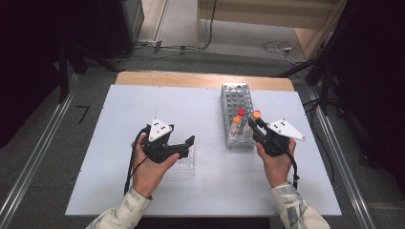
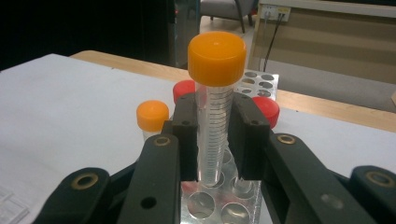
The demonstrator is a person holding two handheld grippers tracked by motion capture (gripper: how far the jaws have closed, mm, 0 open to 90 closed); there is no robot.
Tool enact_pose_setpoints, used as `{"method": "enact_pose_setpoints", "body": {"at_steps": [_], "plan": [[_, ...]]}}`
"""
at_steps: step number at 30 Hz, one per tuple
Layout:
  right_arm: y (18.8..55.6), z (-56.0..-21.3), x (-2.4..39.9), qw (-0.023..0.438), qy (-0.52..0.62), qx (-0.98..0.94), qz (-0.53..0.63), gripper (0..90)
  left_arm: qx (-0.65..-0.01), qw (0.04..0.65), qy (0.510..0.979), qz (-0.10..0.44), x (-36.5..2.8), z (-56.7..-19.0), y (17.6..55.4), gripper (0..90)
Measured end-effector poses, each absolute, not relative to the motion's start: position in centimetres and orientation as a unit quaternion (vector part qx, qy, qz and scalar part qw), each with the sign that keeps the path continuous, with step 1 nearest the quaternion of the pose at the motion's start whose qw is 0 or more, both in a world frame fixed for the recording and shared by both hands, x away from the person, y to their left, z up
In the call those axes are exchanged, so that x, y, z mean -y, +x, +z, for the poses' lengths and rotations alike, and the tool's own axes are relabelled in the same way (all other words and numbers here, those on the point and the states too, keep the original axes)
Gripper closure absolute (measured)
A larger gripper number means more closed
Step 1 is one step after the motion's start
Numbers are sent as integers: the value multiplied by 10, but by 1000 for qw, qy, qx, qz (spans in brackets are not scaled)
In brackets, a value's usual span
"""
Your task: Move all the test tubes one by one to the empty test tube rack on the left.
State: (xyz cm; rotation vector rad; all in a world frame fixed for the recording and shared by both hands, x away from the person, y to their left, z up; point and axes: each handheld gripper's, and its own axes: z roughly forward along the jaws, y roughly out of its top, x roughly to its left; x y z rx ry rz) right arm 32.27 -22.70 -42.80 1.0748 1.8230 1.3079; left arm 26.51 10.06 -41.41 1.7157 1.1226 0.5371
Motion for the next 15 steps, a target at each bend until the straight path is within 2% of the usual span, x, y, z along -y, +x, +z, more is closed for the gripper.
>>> {"method": "enact_pose_setpoints", "body": {"at_steps": [15], "plan": [[301, -413, 226, 302, 383, -702, 519, 711, -454, 497, 705, 225, -99, -409, 261, 208]]}}
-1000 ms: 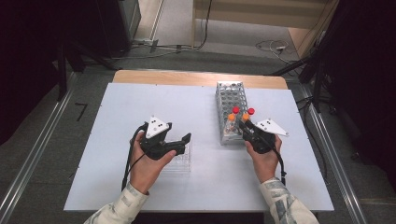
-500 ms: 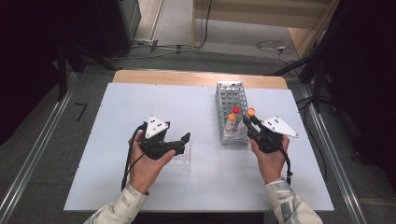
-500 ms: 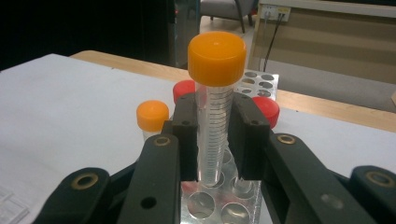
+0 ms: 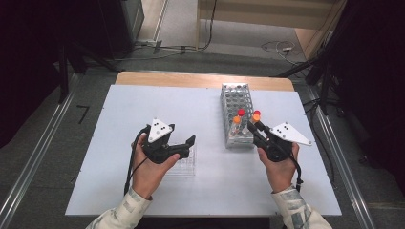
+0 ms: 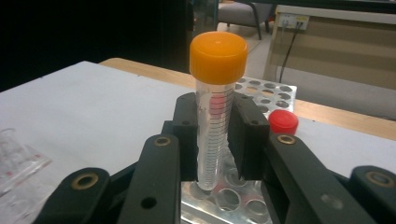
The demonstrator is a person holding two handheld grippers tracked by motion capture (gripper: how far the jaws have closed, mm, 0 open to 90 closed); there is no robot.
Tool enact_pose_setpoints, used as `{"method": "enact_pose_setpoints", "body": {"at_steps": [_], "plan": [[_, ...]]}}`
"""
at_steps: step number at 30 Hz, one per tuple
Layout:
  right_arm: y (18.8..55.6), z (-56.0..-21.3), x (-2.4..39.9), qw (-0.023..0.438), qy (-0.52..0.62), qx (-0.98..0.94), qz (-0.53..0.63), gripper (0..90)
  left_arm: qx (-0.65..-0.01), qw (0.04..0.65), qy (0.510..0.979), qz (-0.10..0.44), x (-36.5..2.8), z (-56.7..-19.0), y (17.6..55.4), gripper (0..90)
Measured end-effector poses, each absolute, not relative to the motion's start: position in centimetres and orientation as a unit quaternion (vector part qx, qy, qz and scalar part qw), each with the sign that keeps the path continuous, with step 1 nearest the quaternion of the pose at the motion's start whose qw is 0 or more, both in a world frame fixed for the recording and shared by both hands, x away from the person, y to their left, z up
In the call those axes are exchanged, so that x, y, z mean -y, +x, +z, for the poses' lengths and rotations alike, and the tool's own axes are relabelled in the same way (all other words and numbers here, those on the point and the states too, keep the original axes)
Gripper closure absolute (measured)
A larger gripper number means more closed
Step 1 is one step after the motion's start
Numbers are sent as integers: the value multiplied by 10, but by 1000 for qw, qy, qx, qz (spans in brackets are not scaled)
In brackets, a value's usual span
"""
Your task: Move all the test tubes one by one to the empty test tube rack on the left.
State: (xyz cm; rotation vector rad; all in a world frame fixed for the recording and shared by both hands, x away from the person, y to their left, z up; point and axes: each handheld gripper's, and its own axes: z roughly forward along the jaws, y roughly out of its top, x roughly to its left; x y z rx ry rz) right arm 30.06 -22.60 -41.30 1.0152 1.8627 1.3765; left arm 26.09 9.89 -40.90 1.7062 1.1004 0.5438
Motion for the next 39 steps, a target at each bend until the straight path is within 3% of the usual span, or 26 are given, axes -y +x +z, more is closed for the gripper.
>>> {"method": "enact_pose_setpoints", "body": {"at_steps": [29, 39], "plan": [[271, -441, 174, 217, 315, -765, 518, 711, -419, 517, 717, 209, -76, -404, 249, 244], [268, -445, 164, 210, 300, -775, 515, 712, -398, 526, 725, 198, -60, -405, 247, 316]]}}
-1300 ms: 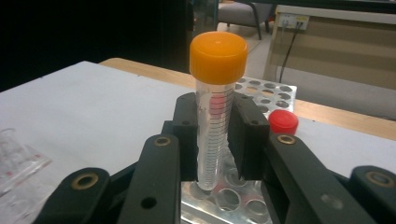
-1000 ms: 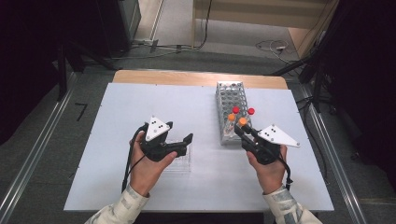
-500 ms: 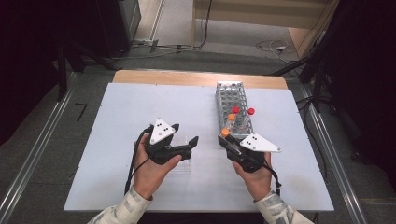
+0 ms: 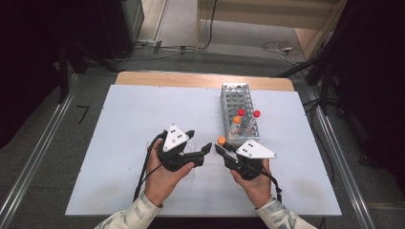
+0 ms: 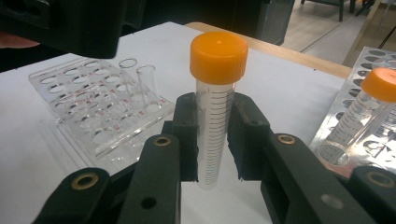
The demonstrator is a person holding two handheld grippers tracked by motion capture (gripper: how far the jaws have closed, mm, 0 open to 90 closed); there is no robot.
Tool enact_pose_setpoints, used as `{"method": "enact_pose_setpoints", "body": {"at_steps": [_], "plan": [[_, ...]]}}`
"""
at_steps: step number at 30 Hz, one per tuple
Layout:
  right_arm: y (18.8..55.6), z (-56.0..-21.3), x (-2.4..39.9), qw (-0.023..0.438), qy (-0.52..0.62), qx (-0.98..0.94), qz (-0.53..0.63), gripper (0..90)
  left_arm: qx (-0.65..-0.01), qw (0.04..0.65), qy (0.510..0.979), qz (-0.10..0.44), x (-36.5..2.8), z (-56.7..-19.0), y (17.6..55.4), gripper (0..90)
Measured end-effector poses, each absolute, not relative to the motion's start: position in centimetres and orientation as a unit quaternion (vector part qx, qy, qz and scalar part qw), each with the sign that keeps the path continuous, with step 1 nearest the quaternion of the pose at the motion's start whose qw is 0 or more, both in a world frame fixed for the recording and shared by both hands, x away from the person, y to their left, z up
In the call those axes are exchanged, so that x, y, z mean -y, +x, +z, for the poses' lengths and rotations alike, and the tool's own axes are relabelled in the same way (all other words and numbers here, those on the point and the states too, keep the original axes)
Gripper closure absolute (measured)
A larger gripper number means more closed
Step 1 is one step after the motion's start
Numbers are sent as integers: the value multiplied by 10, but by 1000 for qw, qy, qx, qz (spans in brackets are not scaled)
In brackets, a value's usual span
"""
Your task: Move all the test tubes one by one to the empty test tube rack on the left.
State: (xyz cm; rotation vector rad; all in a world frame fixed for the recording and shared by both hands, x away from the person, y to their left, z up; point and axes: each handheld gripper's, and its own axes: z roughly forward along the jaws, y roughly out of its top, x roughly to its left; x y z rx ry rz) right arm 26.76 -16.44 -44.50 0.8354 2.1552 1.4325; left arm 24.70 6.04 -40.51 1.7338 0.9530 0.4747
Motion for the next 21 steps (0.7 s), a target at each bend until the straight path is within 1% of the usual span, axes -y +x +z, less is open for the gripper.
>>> {"method": "enact_pose_setpoints", "body": {"at_steps": [4, 8, 15, 21], "plan": [[267, -446, 162, 208, 297, -778, 513, 711, -390, 526, 730, 194, -51, -407, 247, 335], [266, -447, 159, 206, 292, -782, 512, 712, -382, 528, 734, 190, -43, -408, 249, 380], [263, -448, 155, 203, 286, -788, 507, 711, -371, 527, 742, 185, -36, -411, 253, 536], [263, -447, 154, 200, 284, -788, 509, 711, -364, 525, 748, 181, -32, -413, 254, 625]]}}
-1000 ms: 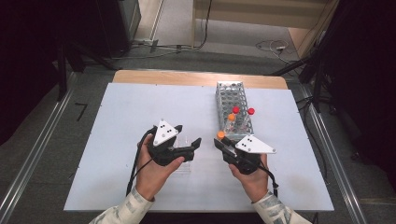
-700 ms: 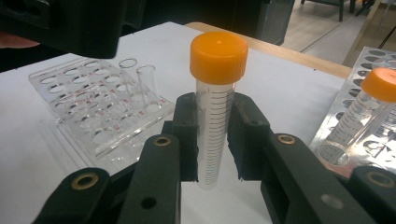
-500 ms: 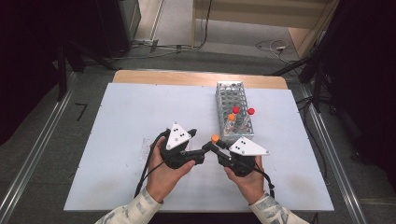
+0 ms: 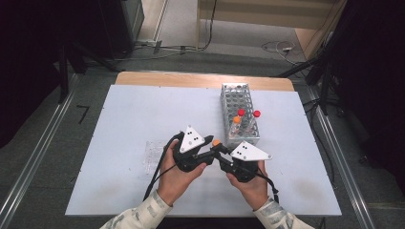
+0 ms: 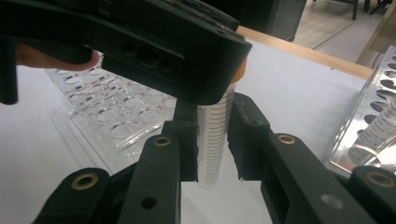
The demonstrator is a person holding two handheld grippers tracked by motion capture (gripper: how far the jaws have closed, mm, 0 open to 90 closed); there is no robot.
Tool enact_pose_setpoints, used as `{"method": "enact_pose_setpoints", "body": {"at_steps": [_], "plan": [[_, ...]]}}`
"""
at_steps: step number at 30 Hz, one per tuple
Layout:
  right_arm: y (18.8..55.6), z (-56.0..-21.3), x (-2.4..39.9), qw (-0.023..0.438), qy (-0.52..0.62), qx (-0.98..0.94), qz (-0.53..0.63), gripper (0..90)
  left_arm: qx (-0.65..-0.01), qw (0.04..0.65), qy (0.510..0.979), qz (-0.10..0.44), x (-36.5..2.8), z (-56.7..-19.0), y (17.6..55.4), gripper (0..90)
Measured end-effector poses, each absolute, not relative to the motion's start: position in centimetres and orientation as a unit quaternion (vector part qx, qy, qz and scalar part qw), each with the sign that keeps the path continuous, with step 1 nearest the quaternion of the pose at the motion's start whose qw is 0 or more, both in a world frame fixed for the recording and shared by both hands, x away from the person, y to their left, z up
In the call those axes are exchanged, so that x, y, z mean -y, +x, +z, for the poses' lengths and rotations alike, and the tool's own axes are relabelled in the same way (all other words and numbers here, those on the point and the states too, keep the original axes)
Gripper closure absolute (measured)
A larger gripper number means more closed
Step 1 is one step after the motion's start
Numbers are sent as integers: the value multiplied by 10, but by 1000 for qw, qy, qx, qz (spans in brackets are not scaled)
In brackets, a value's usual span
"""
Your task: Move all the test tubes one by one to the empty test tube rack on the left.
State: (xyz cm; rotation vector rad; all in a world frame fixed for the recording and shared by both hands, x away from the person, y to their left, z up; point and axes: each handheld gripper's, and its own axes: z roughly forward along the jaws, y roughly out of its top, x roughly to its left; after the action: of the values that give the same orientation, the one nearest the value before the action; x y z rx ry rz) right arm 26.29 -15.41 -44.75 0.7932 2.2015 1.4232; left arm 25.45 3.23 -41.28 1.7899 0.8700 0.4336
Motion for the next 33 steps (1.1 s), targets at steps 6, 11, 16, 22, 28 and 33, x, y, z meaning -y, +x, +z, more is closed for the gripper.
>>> {"method": "enact_pose_setpoints", "body": {"at_steps": [6, 11, 16, 22, 28, 33], "plan": [[262, -447, 154, 201, 282, -787, 510, 711, -360, 524, 749, 183, -30, -413, 253, 697], [261, -445, 155, 199, 282, -784, 516, 658, -358, 528, 749, 180, -31, -411, 252, 705], [260, -444, 155, 182, 279, -778, 532, 349, -359, 531, 746, 181, -32, -409, 252, 706], [259, -444, 154, 179, 272, -780, 535, 148, -361, 537, 740, 183, -39, -402, 250, 706], [259, -445, 158, 178, 273, -779, 535, 130, -366, 542, 734, 186, -46, -391, 246, 705], [260, -447, 162, 179, 277, -781, 530, 130, -371, 539, 733, 187, -53, -387, 244, 705]]}}
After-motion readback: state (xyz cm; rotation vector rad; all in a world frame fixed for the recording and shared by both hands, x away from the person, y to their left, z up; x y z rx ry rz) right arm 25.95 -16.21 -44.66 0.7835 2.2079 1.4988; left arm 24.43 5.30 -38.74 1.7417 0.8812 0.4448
